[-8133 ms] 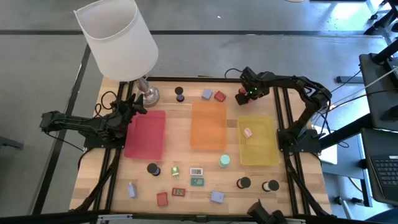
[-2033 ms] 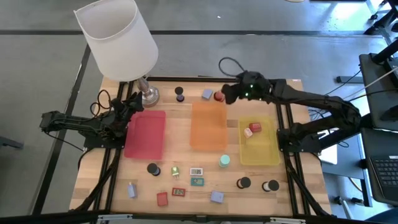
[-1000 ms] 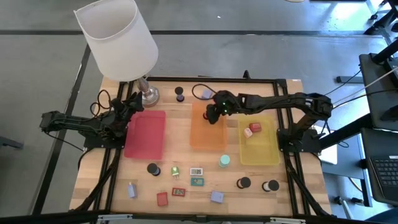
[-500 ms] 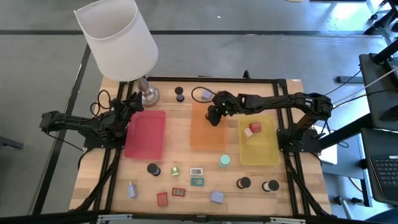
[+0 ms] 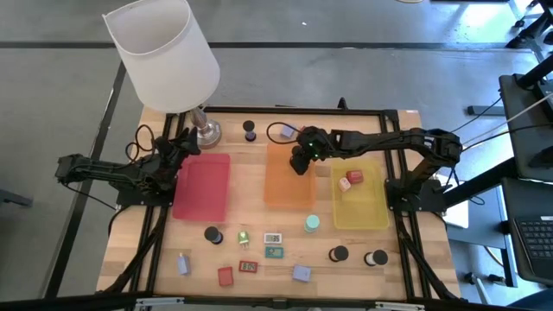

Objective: Pick & Place Office items
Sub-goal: Put the red hourglass into the orange bin, then put the top blue hourglass into the orange bin

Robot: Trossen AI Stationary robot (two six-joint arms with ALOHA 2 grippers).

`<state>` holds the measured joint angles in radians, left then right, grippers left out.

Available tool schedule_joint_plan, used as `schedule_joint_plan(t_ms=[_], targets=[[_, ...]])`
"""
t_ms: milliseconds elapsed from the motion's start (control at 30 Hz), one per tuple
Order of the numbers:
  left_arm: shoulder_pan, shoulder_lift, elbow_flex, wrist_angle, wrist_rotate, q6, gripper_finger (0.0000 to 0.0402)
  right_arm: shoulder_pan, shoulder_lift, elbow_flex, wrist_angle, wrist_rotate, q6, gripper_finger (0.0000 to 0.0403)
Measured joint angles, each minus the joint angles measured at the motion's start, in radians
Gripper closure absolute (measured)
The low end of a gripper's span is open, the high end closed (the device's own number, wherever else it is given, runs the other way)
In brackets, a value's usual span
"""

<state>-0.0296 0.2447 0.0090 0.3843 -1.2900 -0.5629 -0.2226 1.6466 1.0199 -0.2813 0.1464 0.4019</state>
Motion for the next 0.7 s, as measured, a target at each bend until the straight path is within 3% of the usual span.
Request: schedule_joint_plan(t_ms=[467,567,700], targets=[[0.0,0.0,0.0,0.0,0.002,0.003,0.0155,-0.037,-0.007,0.0,0.0,-0.008,0.032,0.0105],[0.0,0.0,0.0,0.003,0.055,0.061,0.0155,-0.057,-0.033,0.0,0.0,-0.008,0.032,0.0092],[0.0,0.0,0.02,0.003,0.202,0.214,0.0155,-0.087,-0.08,0.0,0.0,-0.008,0.028,0.0084]])
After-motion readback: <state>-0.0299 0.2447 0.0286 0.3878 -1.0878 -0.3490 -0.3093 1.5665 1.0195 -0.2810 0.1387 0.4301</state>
